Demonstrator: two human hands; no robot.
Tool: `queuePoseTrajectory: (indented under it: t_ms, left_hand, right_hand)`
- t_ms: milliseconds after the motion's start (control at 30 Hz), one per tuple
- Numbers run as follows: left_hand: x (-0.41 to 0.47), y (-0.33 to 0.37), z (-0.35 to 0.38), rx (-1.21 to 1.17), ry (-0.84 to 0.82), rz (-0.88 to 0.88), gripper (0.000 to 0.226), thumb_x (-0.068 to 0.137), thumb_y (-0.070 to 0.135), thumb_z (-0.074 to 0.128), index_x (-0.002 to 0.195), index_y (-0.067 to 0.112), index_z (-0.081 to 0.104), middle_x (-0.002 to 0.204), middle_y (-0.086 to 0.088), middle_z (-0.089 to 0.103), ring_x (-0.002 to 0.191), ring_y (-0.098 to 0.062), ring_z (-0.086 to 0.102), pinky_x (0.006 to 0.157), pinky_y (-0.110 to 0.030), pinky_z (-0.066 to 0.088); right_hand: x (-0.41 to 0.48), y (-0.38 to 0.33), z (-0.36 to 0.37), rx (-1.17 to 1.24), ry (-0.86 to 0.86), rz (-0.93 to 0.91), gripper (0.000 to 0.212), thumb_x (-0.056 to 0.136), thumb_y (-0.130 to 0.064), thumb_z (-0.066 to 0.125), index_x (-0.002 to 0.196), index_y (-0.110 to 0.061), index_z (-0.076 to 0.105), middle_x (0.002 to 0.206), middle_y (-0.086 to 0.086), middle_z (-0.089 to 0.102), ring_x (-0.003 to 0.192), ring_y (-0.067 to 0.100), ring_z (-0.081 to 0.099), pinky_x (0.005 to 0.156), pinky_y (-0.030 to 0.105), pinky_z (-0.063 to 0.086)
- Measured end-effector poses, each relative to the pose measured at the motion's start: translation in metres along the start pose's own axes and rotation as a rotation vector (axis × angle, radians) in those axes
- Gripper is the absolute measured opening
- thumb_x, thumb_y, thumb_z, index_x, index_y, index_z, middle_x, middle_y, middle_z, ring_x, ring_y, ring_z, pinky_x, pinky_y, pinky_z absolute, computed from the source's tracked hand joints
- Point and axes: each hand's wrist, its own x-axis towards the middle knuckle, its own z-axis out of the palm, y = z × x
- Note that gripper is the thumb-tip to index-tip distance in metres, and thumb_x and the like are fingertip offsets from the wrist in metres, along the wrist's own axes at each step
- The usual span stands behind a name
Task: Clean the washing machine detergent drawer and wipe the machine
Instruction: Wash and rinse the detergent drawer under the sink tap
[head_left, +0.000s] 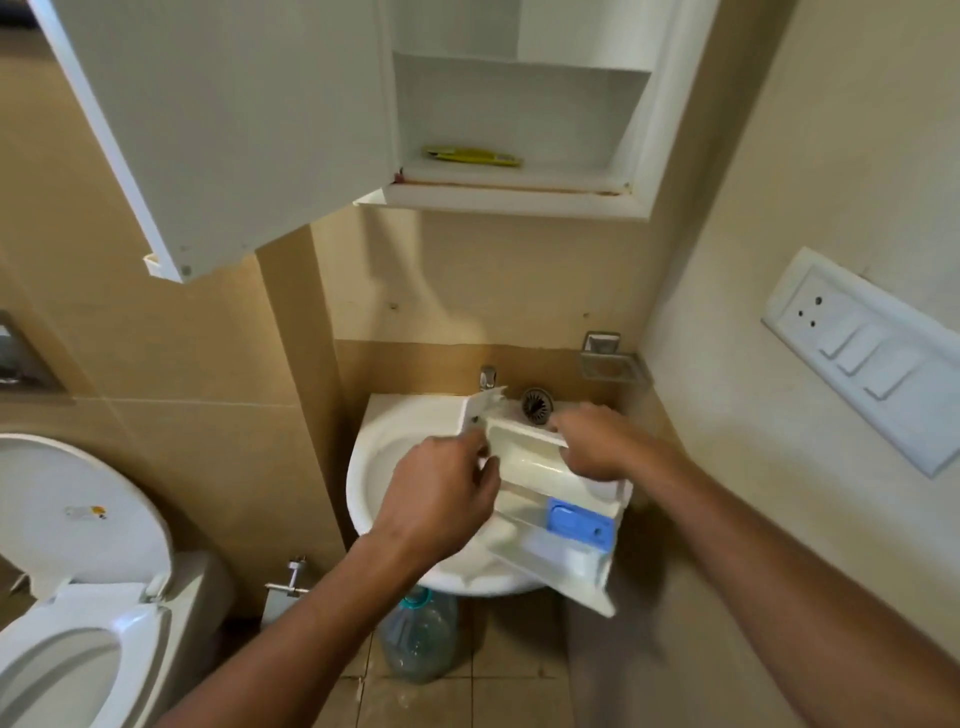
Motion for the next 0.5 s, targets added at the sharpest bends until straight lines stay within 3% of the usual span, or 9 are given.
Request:
queuePoseTrajectory:
  t_ms: [33, 100, 167, 200, 267, 333, 400, 500]
  left_hand:
    - [0.006, 0.006, -0.006, -0.016, 0.095, 0.143, 0.018, 0.092, 0.037, 0.059, 0.1, 0.022, 0.063, 0.089, 0.005, 0.07, 0.078, -0.017, 0.066, 0.063, -0.03, 0.052]
    - [0.014, 0.01, -0.008, 0.029, 0.137, 0.32, 0.045, 0.085, 0.04, 0.066, 0.125, 0.019, 0.059, 0.116, 0.001, 0.068, 0.101, -0.018, 0.062, 0.084, -0.033, 0.053]
    - [0.018, 0.009, -0.007, 0.138, -0.001, 0.282, 0.074, 0.079, 0.051, 0.069, 0.14, 0.015, 0.047, 0.136, -0.002, 0.058, 0.121, -0.021, 0.053, 0.106, -0.036, 0.043]
    - [0.021, 0.007, -0.006, 0.168, -0.078, 0.207, 0.077, 0.077, 0.054, 0.07, 0.14, 0.017, 0.045, 0.136, -0.001, 0.057, 0.123, -0.021, 0.052, 0.109, -0.035, 0.04]
    - [0.025, -0.002, -0.006, -0.016, -0.317, -0.044, 0.069, 0.076, 0.052, 0.075, 0.132, 0.021, 0.048, 0.124, 0.002, 0.063, 0.11, -0.018, 0.059, 0.099, -0.034, 0.048]
    - [0.025, -0.012, -0.007, -0.429, -0.507, -0.296, 0.069, 0.078, 0.041, 0.078, 0.135, 0.025, 0.044, 0.116, 0.001, 0.064, 0.1, -0.016, 0.063, 0.089, -0.036, 0.056]
    - [0.018, -0.019, -0.008, -0.608, -0.517, -0.401, 0.072, 0.082, 0.034, 0.076, 0.141, 0.03, 0.035, 0.105, -0.002, 0.064, 0.088, -0.014, 0.064, 0.074, -0.03, 0.057]
    - [0.007, -0.026, 0.005, -0.498, -0.343, -0.411, 0.069, 0.084, 0.027, 0.071, 0.143, 0.027, 0.037, 0.084, -0.004, 0.062, 0.069, -0.012, 0.058, 0.06, -0.028, 0.048]
  right_hand:
    - [0.0, -0.006, -0.018, -0.115, -0.011, -0.104, 0.026, 0.085, -0.011, 0.052, 0.103, -0.023, 0.065, 0.102, 0.001, 0.067, 0.09, 0.025, 0.065, 0.07, 0.035, 0.053]
    - [-0.005, -0.025, -0.051, -0.35, -0.035, -0.265, 0.02, 0.087, -0.012, 0.054, 0.101, -0.022, 0.066, 0.096, 0.0, 0.065, 0.087, 0.025, 0.065, 0.064, 0.031, 0.045]
    - [-0.011, -0.051, -0.073, -0.597, -0.044, -0.444, 0.015, 0.091, -0.015, 0.055, 0.099, -0.019, 0.066, 0.099, 0.003, 0.067, 0.091, 0.027, 0.063, 0.069, 0.032, 0.044]
    - [-0.011, -0.062, -0.079, -0.684, -0.046, -0.558, 0.014, 0.093, -0.016, 0.055, 0.097, -0.018, 0.068, 0.099, 0.004, 0.068, 0.091, 0.028, 0.063, 0.074, 0.034, 0.047]
    - [-0.009, -0.081, -0.082, -0.797, -0.045, -0.742, 0.018, 0.093, -0.021, 0.054, 0.092, -0.017, 0.072, 0.092, 0.005, 0.07, 0.089, 0.03, 0.064, 0.091, 0.043, 0.05]
    - [0.001, -0.083, -0.081, -0.907, 0.079, -0.912, 0.02, 0.093, -0.023, 0.055, 0.091, -0.024, 0.075, 0.092, 0.002, 0.072, 0.098, 0.027, 0.066, 0.113, 0.052, 0.033]
    - [0.009, -0.078, -0.077, -0.928, 0.201, -0.987, 0.021, 0.094, -0.023, 0.055, 0.1, -0.028, 0.075, 0.102, -0.002, 0.074, 0.118, 0.022, 0.06, 0.121, 0.053, 0.015]
    - [0.015, -0.072, -0.06, -0.8, 0.414, -1.047, 0.019, 0.09, -0.015, 0.063, 0.101, -0.022, 0.076, 0.112, -0.001, 0.073, 0.13, 0.024, 0.052, 0.12, 0.054, 0.019]
